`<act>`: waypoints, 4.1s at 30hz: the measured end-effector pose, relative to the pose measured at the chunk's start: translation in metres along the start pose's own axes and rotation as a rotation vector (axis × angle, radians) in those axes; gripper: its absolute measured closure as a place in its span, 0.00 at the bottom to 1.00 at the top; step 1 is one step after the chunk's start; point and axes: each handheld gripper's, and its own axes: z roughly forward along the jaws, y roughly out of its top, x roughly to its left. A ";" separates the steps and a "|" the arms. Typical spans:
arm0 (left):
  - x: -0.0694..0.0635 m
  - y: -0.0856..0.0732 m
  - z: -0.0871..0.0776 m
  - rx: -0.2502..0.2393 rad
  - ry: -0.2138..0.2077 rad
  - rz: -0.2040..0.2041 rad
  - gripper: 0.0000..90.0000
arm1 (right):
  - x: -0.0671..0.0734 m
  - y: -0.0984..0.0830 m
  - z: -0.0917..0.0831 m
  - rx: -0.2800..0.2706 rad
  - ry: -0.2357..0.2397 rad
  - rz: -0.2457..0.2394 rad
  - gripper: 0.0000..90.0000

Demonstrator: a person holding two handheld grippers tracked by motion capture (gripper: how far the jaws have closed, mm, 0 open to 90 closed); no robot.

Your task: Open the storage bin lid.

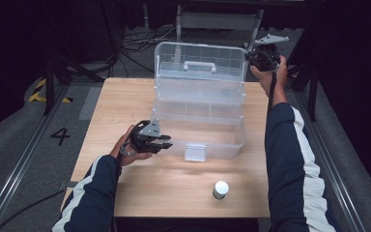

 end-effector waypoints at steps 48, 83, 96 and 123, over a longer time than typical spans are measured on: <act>0.004 0.001 0.003 0.006 -0.039 -0.013 0.79 | -0.007 -0.006 0.040 0.045 -0.029 0.051 0.94; 0.005 0.001 0.002 0.006 -0.044 -0.006 0.79 | -0.012 -0.016 0.062 0.141 -0.040 0.062 0.93; 0.005 0.001 0.004 -0.005 -0.047 0.001 0.82 | -0.012 -0.026 0.048 0.141 -0.010 0.062 0.94; 0.002 0.003 0.004 0.007 -0.015 -0.025 0.78 | -0.008 -0.054 -0.056 0.063 0.115 0.010 0.87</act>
